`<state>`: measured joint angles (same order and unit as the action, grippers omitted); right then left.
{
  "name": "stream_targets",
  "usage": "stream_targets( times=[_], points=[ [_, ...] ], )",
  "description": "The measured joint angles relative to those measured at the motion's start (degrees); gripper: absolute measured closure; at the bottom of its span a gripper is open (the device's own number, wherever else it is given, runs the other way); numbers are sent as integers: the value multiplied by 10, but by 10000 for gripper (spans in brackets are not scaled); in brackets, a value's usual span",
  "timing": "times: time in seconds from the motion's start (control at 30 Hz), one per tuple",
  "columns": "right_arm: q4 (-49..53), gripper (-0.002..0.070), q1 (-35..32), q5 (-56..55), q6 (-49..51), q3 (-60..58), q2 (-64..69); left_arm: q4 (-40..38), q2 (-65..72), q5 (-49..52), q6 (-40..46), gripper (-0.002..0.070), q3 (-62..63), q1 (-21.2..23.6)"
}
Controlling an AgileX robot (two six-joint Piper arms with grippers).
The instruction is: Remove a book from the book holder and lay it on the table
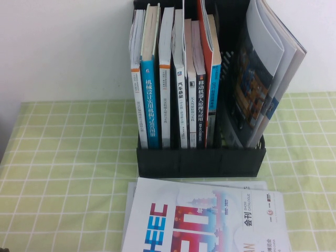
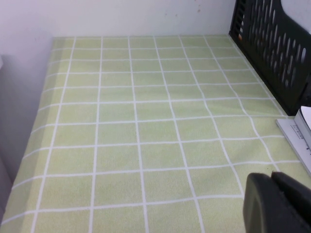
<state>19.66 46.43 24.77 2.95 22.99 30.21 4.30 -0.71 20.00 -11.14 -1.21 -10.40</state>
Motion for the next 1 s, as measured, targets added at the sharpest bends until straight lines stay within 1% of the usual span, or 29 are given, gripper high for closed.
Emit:
stream_targets(
  times=[0.17,0.23,0.37,0.5,0.6,0.67,0.73,0.83,1.0],
  points=[
    [0,678,-1,0,0,0,-2,-1,0,0,0,678,0,0],
    [-3,678,-20,1,0,0,-15,-1,0,0,0,678,0,0],
    [-4,678,-110,1,0,0,-61,-1,0,0,0,678,0,0],
    [-12,678,-221,1,1,-1,-137,-2,0,0,0,678,0,0],
    [-35,678,-297,0,27,-17,-202,-3,0,0,0,678,0,0],
    [-47,678,-336,-1,46,-44,-241,-3,0,0,0,678,0,0],
    [-54,678,-365,-1,57,-84,-282,-3,0,0,0,678,0,0],
    [-76,678,-394,-3,63,-146,-307,-3,0,0,0,678,0,0],
    [-120,678,-407,-29,66,-239,-308,-4,0,0,0,678,0,0]
  ],
)
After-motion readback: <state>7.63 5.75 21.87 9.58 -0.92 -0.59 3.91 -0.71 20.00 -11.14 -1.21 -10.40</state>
